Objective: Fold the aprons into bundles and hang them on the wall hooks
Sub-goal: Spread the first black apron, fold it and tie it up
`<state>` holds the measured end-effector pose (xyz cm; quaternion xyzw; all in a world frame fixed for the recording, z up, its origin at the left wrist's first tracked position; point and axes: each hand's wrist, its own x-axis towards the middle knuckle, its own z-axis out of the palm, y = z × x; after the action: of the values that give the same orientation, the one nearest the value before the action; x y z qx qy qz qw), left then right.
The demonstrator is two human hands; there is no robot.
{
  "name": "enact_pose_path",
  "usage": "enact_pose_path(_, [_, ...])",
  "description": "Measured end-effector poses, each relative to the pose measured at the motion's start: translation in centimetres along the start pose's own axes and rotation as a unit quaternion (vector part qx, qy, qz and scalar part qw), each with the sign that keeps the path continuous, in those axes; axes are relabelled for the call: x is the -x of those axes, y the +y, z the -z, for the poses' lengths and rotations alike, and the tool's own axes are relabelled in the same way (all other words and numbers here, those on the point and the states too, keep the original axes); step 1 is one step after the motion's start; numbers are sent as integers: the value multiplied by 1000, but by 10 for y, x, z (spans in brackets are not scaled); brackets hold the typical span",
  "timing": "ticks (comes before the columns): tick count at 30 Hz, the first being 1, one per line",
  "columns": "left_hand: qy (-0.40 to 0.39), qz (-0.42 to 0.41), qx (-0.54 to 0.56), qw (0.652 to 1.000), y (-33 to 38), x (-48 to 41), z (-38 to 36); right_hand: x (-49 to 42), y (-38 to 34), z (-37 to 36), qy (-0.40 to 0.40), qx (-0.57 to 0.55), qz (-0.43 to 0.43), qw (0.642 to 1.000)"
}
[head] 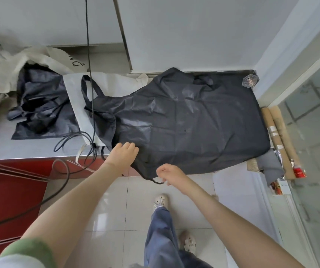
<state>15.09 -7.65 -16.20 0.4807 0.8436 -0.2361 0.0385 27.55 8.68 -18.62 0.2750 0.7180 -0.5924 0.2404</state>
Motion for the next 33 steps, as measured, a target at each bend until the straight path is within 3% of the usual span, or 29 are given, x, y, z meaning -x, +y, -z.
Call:
enact_pose_path(5, [-7, 9, -21, 1000, -6, 13, -11, -17, -18, -34, -16, -104, -71, 992])
enact_pose_path(12, [20, 24, -17, 999, -26, 14, -32, -36, -21, -44, -41, -155, -31, 987])
enact_pose_path(14, [4, 33, 13, 999, -27, 12, -28, -39, -23, -43, -62, -146, -26, 987])
enact_pose_path(19, [74, 123, 160, 977, -27, 17, -14, -30, -22, -46, -169, -172, -99, 965])
enact_pose_path(22, [102, 174, 242, 949, -31, 18, 4, -31, -9, -44, -172, -322, -129, 922])
enact_pose_path(27, [66, 182, 285, 939, -35, 9, 17, -32, 1, -27, -72, -623, -84, 774])
enact_pose_path(30, [65, 195, 322, 924, -33, 4, 28, -27, -3, -28, -50, -698, -64, 712])
enact_pose_path(33, [87, 217, 361, 903, -30, 1, 34, -20, -14, -36, -63, -723, -73, 684])
